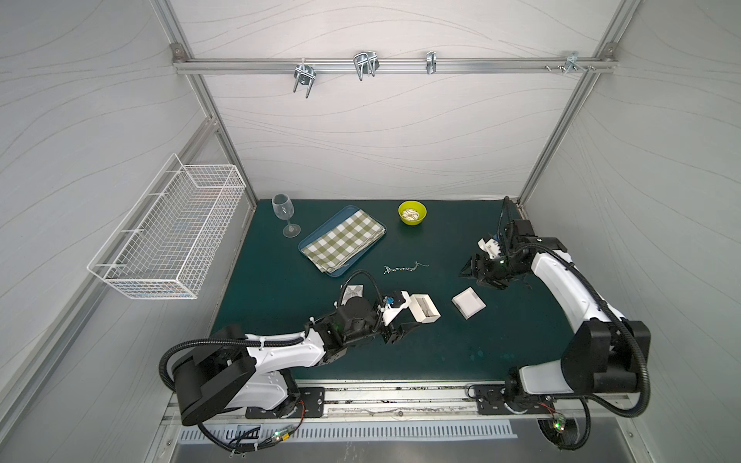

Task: Take the necklace out of the lift-off lid jewelry box
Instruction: Place the jewelry box at the center of the board.

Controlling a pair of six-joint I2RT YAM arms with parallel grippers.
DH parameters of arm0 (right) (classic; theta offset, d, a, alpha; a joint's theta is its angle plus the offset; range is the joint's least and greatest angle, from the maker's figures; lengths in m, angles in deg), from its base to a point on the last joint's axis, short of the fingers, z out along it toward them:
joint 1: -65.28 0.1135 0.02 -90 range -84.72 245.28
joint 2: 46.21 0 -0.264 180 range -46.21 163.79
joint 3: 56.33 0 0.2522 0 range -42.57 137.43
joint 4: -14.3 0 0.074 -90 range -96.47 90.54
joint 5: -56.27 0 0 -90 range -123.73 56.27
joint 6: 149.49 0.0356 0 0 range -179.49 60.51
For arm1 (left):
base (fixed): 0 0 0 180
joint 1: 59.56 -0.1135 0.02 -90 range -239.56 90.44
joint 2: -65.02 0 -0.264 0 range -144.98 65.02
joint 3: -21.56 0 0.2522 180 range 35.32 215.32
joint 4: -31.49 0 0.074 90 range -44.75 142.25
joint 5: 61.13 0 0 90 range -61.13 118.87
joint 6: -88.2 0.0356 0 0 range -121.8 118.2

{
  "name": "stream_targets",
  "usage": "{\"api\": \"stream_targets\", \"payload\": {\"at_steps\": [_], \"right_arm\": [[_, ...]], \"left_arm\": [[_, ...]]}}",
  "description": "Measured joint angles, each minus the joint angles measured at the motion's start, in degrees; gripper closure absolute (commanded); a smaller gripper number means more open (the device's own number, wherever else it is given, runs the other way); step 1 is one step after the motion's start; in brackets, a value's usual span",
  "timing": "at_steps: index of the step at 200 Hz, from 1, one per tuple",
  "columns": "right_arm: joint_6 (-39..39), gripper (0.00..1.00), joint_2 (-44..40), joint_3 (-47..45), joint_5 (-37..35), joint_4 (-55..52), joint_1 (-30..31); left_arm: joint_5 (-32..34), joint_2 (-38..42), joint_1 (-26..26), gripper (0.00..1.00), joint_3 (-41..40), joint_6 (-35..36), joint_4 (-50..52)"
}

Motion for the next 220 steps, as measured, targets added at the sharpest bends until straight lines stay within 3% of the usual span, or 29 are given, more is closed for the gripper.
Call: {"api": "stream_targets", "payload": {"at_steps": [28,66,114,151,207,220], "right_arm": [[1.27,0.21,-0.9,-2.45,0.04,4.09,0.0],[2.6,0.24,-6.14,-7.06,6.73,5.53,1.33],[3.21,0.31,-9.66,-7.08,12.98,4.07,14.27],[3.26,0.37,-8.31,-6.86,12.83,2.49,18.14],[3.63,0.67,-3.78,-6.21,12.11,2.45,23.23],[3.61,0.77,-2.97,-5.75,12.22,2.47,23.82]], "left_arm": [[0.0,0.02,-0.02,0.5,0.0,0.07,0.04],[0.28,0.87,-0.68,0.5,0.0,0.96,0.24],[0.61,2.01,-1.25,0.5,0.13,2.89,1.01],[0.61,2.25,-1.25,0.5,0.17,3.28,1.95],[0.66,4.74,-1.25,0.5,0.17,3.67,2.8],[0.66,5.09,-1.25,0.5,0.24,3.82,3.21]]}}
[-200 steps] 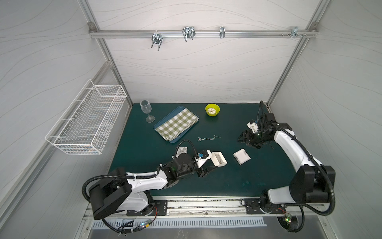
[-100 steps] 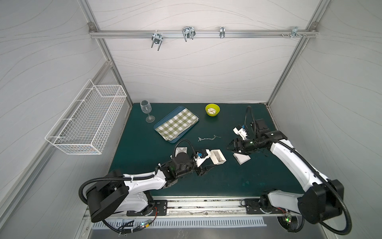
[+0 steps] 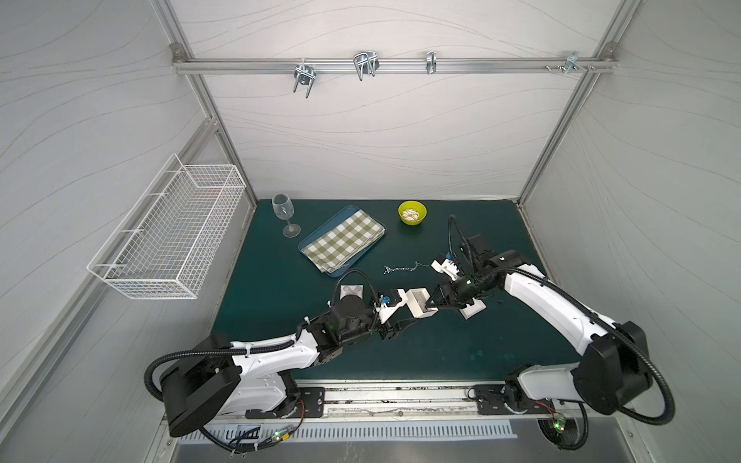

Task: Take the necklace out of the lift-off lid jewelry box
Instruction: Place the jewelry box at the center of the board.

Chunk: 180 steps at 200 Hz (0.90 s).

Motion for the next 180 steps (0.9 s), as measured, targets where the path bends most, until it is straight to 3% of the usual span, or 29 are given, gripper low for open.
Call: {"api": "stream_targets", "payload": {"at_steps": [34,74,100,180], "right_arm": [[0.13,1.0,1.36,1.27,-0.44,0.24,0.48],[0.13,1.0,1.81,2.45,-3.43,0.24,1.75],[0.63,1.0,1.9,2.56,-7.93,0.28,3.89],[3.93,1.0,6.12,-4.74,-29.38,8.2,11.43]], "left_arm": [[0.11,0.46,-0.28,0.47,0.22,0.61,1.57],[-0.07,0.68,-0.59,0.2,1.07,0.87,4.09],[0.44,1.7,-0.59,0.11,0.92,-0.24,7.48],[8.66,17.0,-0.9,0.11,-11.15,-10.21,10.56]]}}
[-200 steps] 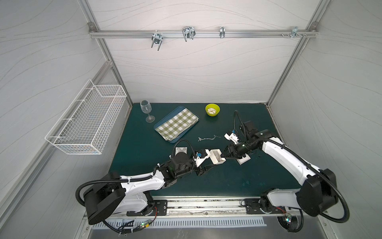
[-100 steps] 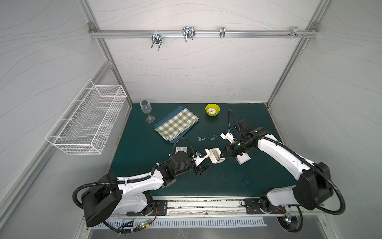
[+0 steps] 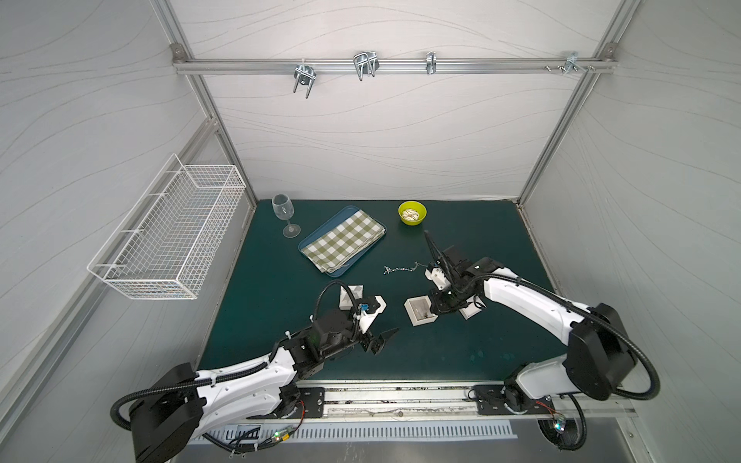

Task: Take the necklace out of the lift-off lid jewelry box
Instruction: Place the jewelry box at the center of the board, then take out the inner lining from the jewelry box.

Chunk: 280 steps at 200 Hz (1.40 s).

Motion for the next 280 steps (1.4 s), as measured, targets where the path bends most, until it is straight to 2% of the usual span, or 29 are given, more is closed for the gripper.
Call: {"api": "stream_targets", "payload": {"at_steps": [11,34,56,113,146,170,216,241,280], "right_arm": [[0.76,1.0,1.46,-2.27,-2.23,2.84,1.31],[2.49,0.69,4.17,-5.6,-4.92,6.91,2.78],[4.24,0.6,3.98,-6.36,-5.95,8.28,3.32],[6.1,0.57,-4.02,-4.28,-6.29,5.86,3.76],[6.69,0.55,-5.92,-2.43,-5.68,3.37,6.99],[6.47,0.55,-3.87,-1.36,-5.38,2.82,9.09],[4.66,0.52,2.95,-1.25,-5.62,3.06,9.62],[3.45,0.49,5.88,-1.2,-5.95,3.48,9.86],[2.56,0.43,9.79,-1.18,-6.69,5.14,11.19]], "left_arm": [[1.03,1.18,-0.59,0.12,-0.33,-3.41,1.64],[1.29,1.64,-3.13,0.16,-0.48,-10.29,2.49],[1.62,1.57,-4.96,0.19,-0.48,-14.71,4.15],[0.61,-6.4,-7.76,0.36,3.28,-23.93,9.46],[-2.78,-12.2,-7.76,0.44,6.03,-29.18,9.92],[-3.87,-15.47,-6.25,0.48,6.67,-31.78,9.7],[-3.85,-23.26,1.03,0.59,9.25,-35.52,6.01],[-4.31,-27.28,1.66,0.6,10.71,-36.54,3.48],[-4.52,-29.33,1.68,0.6,11.96,-37.0,2.23]]}}
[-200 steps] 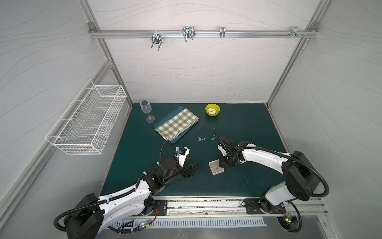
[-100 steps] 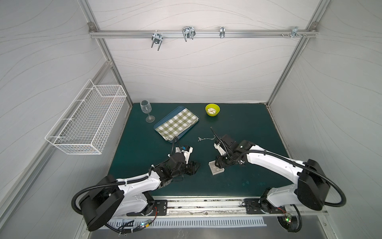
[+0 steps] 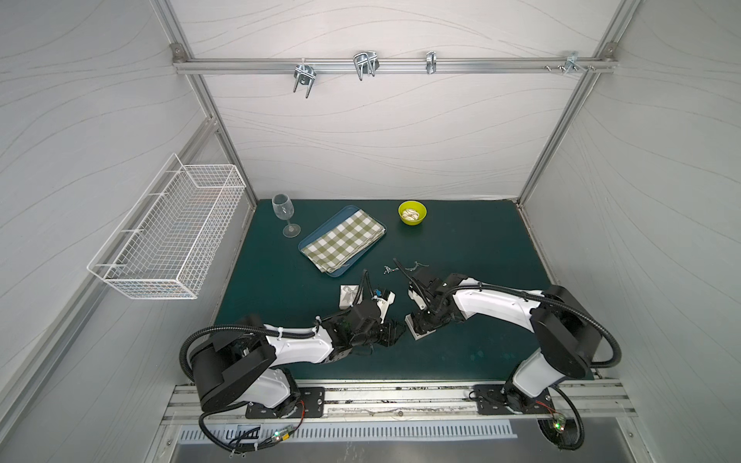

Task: Take the necklace out of the lift-off lid jewelry box
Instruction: Take out the inner lining from the jewelry box.

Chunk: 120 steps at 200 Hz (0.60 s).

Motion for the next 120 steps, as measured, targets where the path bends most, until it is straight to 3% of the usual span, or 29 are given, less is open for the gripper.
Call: {"api": "stream_targets", "payload": {"at_steps": [20,70,120], "right_arm": [[-0.17,0.47,1.81,0.74,-0.31,0.42,0.7],[-0.52,0.78,3.08,1.79,-1.4,0.39,1.01],[-0.37,0.82,0.52,-0.68,1.29,3.1,1.33]], "left_arm": [[-0.09,-1.27,0.02,0.61,0.7,-0.11,-0.5],[-0.17,-3.56,0.02,0.61,1.36,-0.13,-0.9],[-0.15,-4.61,0.02,0.62,2.75,-0.15,-0.87]]}}
